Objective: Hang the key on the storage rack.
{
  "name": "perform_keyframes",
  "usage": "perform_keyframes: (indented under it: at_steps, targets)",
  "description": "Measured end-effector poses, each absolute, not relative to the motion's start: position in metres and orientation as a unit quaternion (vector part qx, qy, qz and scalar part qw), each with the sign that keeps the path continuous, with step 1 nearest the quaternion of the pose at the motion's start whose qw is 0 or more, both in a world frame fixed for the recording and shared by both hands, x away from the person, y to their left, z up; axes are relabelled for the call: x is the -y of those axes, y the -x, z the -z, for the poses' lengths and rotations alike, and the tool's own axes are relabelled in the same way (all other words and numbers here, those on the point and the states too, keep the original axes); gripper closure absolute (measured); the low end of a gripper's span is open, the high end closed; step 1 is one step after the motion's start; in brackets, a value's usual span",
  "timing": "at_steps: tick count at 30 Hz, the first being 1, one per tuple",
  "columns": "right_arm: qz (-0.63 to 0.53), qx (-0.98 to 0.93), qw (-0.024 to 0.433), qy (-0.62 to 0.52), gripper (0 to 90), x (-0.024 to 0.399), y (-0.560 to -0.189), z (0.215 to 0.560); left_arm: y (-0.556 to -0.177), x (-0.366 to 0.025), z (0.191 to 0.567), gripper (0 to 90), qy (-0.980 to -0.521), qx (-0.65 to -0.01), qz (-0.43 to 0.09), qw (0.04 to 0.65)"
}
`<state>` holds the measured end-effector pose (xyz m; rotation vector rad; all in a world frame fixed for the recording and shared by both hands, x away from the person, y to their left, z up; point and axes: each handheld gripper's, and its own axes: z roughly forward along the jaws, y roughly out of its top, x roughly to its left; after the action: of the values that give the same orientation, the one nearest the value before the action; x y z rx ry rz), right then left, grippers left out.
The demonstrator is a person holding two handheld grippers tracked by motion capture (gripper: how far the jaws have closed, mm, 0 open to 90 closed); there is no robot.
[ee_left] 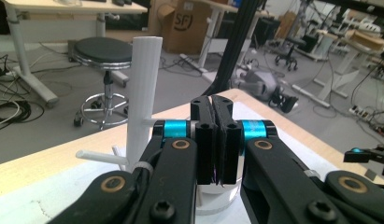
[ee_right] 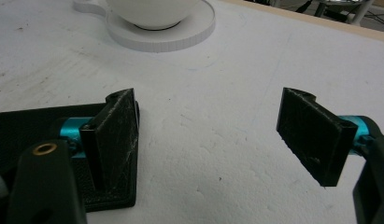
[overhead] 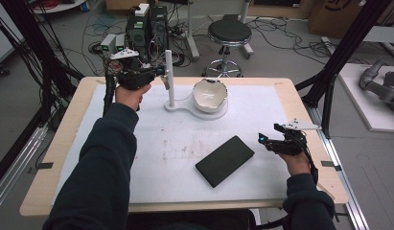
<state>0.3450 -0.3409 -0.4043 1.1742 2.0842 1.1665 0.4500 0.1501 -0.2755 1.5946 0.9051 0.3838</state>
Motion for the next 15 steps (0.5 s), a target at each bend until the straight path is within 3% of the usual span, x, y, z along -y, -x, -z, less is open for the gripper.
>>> perform_keyframes:
  at_steps: [15]
  targets:
    - [-0.425,-0.764,0.234,-0.425,20.8,0.341,-0.345,0.405,-0.470,-0.144,0.279,87.9,-0.674,-0.417,-0.164,0.587]
